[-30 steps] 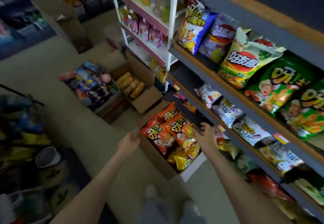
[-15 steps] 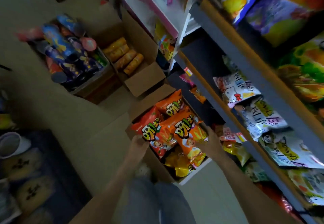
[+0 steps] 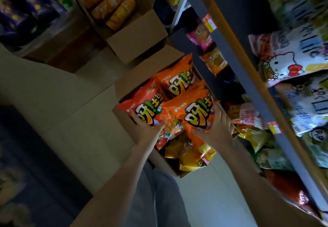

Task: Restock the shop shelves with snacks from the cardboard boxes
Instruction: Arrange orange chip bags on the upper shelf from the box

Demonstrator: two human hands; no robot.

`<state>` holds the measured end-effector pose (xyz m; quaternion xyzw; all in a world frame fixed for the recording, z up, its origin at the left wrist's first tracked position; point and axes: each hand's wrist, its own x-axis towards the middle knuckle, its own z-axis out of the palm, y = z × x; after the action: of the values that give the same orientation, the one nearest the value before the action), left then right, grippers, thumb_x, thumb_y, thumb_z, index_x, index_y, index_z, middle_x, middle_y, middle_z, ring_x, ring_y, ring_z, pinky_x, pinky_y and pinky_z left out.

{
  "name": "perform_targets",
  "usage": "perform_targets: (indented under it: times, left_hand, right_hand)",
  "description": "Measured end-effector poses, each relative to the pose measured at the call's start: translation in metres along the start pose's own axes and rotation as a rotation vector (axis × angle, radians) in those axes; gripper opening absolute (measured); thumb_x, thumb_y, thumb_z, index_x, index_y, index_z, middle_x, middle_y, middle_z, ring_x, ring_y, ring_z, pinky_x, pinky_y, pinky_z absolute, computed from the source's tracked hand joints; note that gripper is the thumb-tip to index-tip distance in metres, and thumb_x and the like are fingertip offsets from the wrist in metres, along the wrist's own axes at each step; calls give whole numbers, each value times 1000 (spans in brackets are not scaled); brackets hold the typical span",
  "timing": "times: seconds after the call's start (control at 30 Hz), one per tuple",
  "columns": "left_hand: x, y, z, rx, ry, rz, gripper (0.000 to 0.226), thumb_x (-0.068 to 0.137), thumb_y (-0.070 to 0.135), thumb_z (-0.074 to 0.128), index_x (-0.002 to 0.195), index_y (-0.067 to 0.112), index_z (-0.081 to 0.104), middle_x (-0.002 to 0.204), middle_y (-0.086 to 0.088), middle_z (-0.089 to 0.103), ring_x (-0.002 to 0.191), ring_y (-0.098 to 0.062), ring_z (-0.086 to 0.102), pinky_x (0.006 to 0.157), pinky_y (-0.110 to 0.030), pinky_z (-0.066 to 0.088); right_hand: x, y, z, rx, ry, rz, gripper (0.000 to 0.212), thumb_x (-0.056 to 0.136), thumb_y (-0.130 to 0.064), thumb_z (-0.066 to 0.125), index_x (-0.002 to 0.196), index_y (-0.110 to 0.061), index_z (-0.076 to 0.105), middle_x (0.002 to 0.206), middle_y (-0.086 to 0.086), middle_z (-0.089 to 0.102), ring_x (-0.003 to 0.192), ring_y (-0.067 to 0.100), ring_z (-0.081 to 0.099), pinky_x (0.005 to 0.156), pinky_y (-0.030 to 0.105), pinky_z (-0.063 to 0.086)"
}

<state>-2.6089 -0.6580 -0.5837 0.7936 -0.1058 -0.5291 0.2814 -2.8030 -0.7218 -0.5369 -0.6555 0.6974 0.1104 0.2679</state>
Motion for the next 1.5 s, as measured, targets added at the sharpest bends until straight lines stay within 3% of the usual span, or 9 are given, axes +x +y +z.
perform_targets:
  times: [0.17, 0.27, 0.37, 0.5, 0.77, 1.0, 1.13, 1.27, 1.5]
  left_hand:
    - [2, 14, -1, -66, 8, 113, 124, 68, 16, 87, 152, 31, -2, 149, -10, 33, 133, -20, 42, 103, -26, 34]
    - [-12, 31, -15, -53, -11, 216, 119, 66, 16, 87, 150, 37, 6, 136, 5, 47, 124, -13, 50, 106, -41, 43]
    - [-34, 55, -38, -81, -31, 290, 116, 67, 10, 86, 152, 30, 10, 121, 21, 52, 112, 4, 56, 101, -33, 47]
    - [-76, 95, -72, -108, -90, 369, 114, 69, 4, 84, 151, 31, 9, 133, 9, 48, 115, 10, 53, 91, -12, 46]
    - [-191, 193, -102, -96, -299, 632, 110, 70, 2, 83, 145, 46, 15, 141, 6, 45, 126, -4, 50, 98, -28, 49]
    - [-318, 249, -94, -6, -528, 887, 108, 70, 4, 83, 140, 50, 15, 143, 6, 42, 127, -4, 49, 104, -37, 46]
    - [-397, 256, -76, 19, -609, 1030, 108, 67, 16, 87, 140, 54, 17, 148, 8, 40, 134, -7, 43, 110, -40, 40]
    - [-469, 243, -45, 5, -667, 1134, 109, 73, 6, 81, 150, 36, 11, 148, 11, 36, 132, 2, 41, 105, -22, 41]
    - [-581, 223, 22, -37, -668, 1279, 110, 72, 12, 83, 148, 45, 10, 143, 18, 36, 123, 16, 41, 89, -2, 39]
  right_hand:
    - [-4, -6, -15, 53, 52, 57, 110, 68, -57, 77, 151, -22, 14, 150, 11, 34, 138, 37, 31, 109, 55, 27]
    - [-15, -14, -35, 84, 79, 102, 108, 69, -51, 78, 152, -23, 15, 146, 12, 38, 135, 37, 33, 108, 56, 28]
    - [-33, -21, -65, 168, 114, 155, 108, 68, -45, 80, 152, -24, 15, 146, 12, 38, 133, 38, 33, 108, 55, 26]
    - [-70, -28, -114, 285, 174, 195, 111, 66, -41, 83, 151, -27, 14, 148, 10, 35, 136, 38, 31, 109, 58, 25]
    - [-178, -29, -227, 505, 399, 225, 111, 66, -37, 84, 151, -30, 14, 151, 7, 33, 139, 32, 27, 113, 54, 21]
    - [-291, -1, -302, 831, 544, 122, 111, 63, -46, 83, 133, -74, 1, 133, -9, 36, 128, 25, 45, 102, 55, 41]
    - [-352, 39, -333, 973, 702, 26, 112, 68, -31, 86, 146, -56, 10, 142, -5, 35, 132, 18, 38, 104, 42, 41]
    - [-416, 91, -357, 1061, 828, -37, 112, 53, -52, 84, 138, -68, 12, 145, -9, 40, 132, 15, 44, 101, 50, 46]
    - [-502, 182, -383, 1037, 1051, -92, 109, 66, -30, 87, 151, -35, 19, 139, -12, 48, 126, 6, 50, 102, 43, 47]
